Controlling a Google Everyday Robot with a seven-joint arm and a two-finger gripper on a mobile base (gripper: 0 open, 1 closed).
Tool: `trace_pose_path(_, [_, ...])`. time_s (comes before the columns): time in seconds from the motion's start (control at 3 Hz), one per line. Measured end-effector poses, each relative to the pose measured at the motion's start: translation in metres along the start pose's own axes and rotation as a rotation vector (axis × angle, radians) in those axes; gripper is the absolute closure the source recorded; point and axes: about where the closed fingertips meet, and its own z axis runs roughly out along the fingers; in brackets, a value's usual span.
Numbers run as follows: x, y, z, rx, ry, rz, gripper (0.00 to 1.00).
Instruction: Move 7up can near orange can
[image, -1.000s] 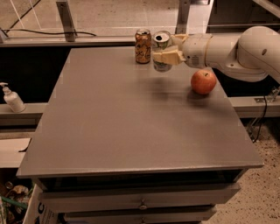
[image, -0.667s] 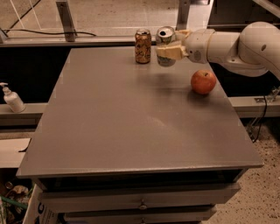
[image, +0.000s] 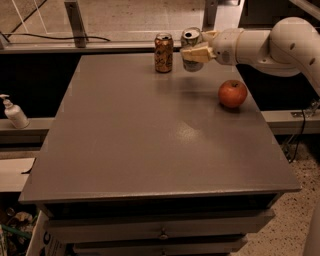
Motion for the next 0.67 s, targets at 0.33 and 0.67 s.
trace_pose_path(0.33, [0.004,-0.003,0.017,-0.038,0.013,0.004,1.00])
trace_pose_path(0.67, [0.008,-0.001,0.034,-0.068,0.019,0.020,1.00])
